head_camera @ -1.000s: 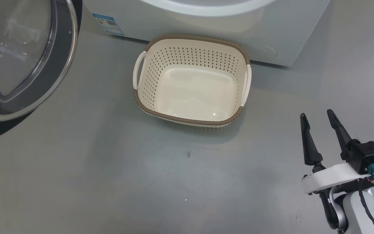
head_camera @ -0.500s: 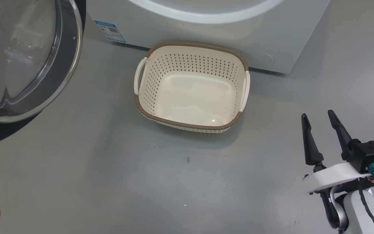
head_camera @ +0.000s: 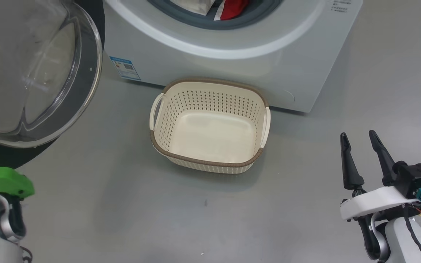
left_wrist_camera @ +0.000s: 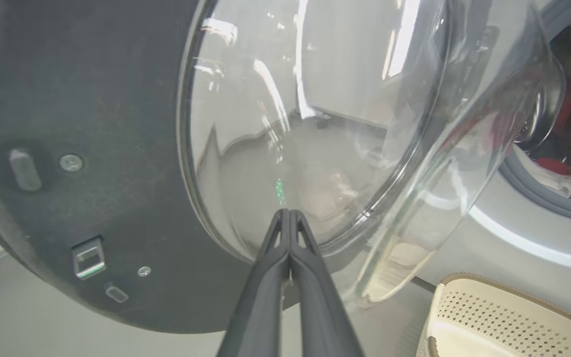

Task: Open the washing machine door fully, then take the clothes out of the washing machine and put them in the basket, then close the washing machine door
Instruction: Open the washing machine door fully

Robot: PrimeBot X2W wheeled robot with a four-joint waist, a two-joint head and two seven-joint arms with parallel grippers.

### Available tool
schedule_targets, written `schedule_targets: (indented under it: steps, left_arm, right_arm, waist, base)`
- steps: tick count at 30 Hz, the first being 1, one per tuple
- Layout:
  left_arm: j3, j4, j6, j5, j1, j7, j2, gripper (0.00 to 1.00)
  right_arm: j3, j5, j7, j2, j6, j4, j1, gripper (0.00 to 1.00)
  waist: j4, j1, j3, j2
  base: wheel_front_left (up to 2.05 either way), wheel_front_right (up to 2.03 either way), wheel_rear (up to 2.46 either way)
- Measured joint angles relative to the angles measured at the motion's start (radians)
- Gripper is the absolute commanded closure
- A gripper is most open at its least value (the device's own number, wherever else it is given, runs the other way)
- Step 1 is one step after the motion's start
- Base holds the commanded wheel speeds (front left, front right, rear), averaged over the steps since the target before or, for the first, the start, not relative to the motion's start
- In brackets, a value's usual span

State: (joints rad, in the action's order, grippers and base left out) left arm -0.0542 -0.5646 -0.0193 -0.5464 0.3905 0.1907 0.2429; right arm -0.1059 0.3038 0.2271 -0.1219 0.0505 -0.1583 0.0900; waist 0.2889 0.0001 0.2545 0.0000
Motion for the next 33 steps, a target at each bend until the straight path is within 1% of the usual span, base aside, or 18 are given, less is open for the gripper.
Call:
schedule_targets:
  steps: [3,6,8,9,14,16,17,19,20,21,33]
  left_arm:
    - [0.039,0.013,0.018,0.025,-0.018,0.006,-0.020,1.00]
    - [0.087,0.038,0.035,0.060,-0.041,0.018,-0.025,1.00]
    - [0.099,0.046,0.040,0.075,-0.051,0.021,-0.027,1.00]
    - [0.120,0.059,0.049,0.088,-0.069,0.022,-0.034,1.00]
    - [0.155,0.081,0.061,0.099,-0.105,0.030,-0.059,1.00]
    - [0.175,0.095,0.066,0.104,-0.121,0.032,-0.082,1.00]
    - [0.175,0.095,0.066,0.104,-0.121,0.032,-0.082,1.00]
    - [0.187,0.109,0.068,0.107,-0.148,0.040,-0.108,1.00]
    - [0.187,0.109,0.068,0.107,-0.148,0.040,-0.108,1.00]
    - [0.188,0.121,0.068,0.107,-0.165,0.041,-0.116,1.00]
    - [0.194,0.193,0.067,0.108,-0.221,0.050,-0.143,1.00]
  right_arm:
    - [0.009,0.005,0.007,0.004,0.000,-0.008,-0.007,0.00]
    - [0.015,0.020,0.007,0.015,0.000,-0.011,-0.020,0.00]
    - [0.022,0.037,0.007,0.026,0.000,-0.011,-0.022,0.00]
    - [0.030,0.073,0.007,0.043,0.000,-0.011,-0.023,0.00]
    - [0.038,0.075,0.016,0.043,0.000,-0.009,-0.029,0.00]
    - [0.042,0.078,0.016,0.044,0.000,-0.011,-0.047,0.00]
    - [0.042,0.078,0.016,0.044,0.000,-0.011,-0.047,0.00]
    - [0.040,0.083,0.016,0.045,0.000,-0.014,-0.064,0.00]
    - [0.040,0.083,0.016,0.045,0.000,-0.014,-0.064,0.00]
    - [0.039,0.083,0.016,0.046,0.000,-0.014,-0.072,0.00]
    - [0.015,0.072,0.016,0.047,0.001,-0.007,-0.104,0.00]
  waist:
    - [-0.010,0.0000,-0.032,0.0000]
    - [-0.023,0.0000,-0.062,0.0000]
    - [-0.028,0.0000,-0.071,0.0000]
    - [-0.041,0.0000,-0.086,0.0000]
    - [-0.079,0.0000,-0.118,0.0000]
    - [-0.099,0.0000,-0.139,0.0000]
    - [-0.099,0.0000,-0.139,0.0000]
    - [-0.120,0.0000,-0.159,0.0000]
    - [-0.120,0.0000,-0.159,0.0000]
    - [-0.134,-0.0001,-0.172,0.0000]
    - [-0.213,-0.0001,-0.214,0.0000]
  base:
    - [0.00,0.00,0.00]
    - [0.00,0.00,0.00]
    - [0.00,0.00,0.00]
    - [0.00,0.00,0.00]
    - [0.00,0.00,0.00]
    - [0.00,0.00,0.00]
    - [0.00,0.00,0.00]
    - [0.00,0.00,0.00]
    - [0.00,0.00,0.00]
    - [0.00,0.00,0.00]
    - [0.00,0.00,0.00]
